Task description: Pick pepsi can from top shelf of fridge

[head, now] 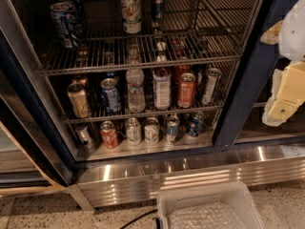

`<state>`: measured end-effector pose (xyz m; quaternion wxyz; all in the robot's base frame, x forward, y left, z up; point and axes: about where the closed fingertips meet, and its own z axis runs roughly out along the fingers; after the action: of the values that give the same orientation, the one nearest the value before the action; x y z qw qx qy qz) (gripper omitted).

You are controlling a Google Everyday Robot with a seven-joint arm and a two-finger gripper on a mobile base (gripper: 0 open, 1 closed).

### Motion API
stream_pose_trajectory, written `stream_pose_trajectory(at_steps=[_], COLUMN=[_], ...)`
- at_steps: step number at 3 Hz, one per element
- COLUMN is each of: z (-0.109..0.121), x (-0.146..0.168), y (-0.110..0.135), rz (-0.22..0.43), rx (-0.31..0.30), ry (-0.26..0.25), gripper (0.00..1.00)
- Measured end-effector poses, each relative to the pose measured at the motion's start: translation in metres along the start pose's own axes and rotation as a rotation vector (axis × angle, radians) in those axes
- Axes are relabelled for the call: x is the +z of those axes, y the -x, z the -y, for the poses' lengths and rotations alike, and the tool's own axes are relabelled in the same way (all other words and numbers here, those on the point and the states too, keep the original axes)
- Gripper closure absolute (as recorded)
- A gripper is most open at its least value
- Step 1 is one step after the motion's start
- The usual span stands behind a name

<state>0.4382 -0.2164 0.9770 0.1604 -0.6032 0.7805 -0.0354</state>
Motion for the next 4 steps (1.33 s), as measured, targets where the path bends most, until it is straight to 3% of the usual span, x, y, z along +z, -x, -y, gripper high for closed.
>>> stream_pose_trajectory(at_steps=[2, 4], z=[-0.005, -0.008], x=[0.005, 0.022], y=[0.01, 0.076], rz=[0.034, 0.217], rx=[0.014, 0.03], ry=[-0.007, -0.048], gripper=[0.0, 0.0])
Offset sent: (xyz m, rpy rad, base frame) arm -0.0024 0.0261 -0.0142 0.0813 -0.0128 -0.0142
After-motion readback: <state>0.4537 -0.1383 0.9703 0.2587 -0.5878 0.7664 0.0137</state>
